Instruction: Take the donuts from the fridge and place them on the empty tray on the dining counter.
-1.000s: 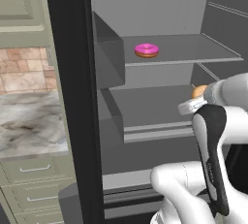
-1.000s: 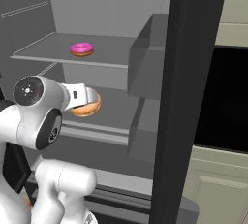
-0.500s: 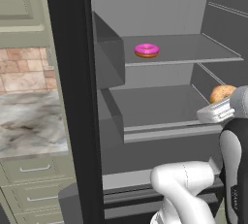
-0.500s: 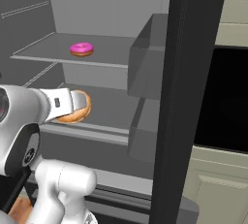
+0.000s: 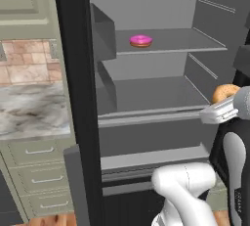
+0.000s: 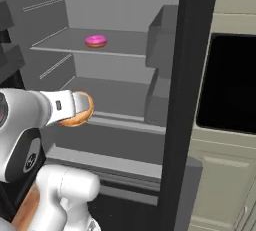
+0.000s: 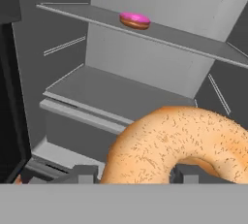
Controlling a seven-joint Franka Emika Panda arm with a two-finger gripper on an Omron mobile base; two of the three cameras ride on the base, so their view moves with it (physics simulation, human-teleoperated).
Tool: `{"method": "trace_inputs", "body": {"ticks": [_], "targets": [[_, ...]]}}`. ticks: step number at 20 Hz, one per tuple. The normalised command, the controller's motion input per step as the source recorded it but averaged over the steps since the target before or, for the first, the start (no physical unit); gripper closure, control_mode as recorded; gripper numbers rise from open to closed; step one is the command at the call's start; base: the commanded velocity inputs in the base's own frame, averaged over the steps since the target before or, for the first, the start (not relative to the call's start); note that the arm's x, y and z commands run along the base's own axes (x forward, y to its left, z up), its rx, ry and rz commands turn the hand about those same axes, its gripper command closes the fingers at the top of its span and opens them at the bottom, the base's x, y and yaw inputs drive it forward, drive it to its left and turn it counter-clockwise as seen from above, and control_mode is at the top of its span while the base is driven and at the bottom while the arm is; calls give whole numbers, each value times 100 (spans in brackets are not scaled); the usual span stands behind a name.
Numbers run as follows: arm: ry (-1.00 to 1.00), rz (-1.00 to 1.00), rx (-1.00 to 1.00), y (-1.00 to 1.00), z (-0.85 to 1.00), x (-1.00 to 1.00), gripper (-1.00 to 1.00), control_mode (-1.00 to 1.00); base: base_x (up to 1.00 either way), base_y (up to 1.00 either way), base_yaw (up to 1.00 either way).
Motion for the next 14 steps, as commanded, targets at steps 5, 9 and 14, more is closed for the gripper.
{"method": "trace_inputs", "body": {"ticks": [5,9,14], "targets": [[0,0,0,0,0,0,100,100,-100,-4,-1],[0,0,0,0,0,0,100,100,-85,-1,-13],[0,0,0,0,0,0,100,100,-68,-1,-22]]}}
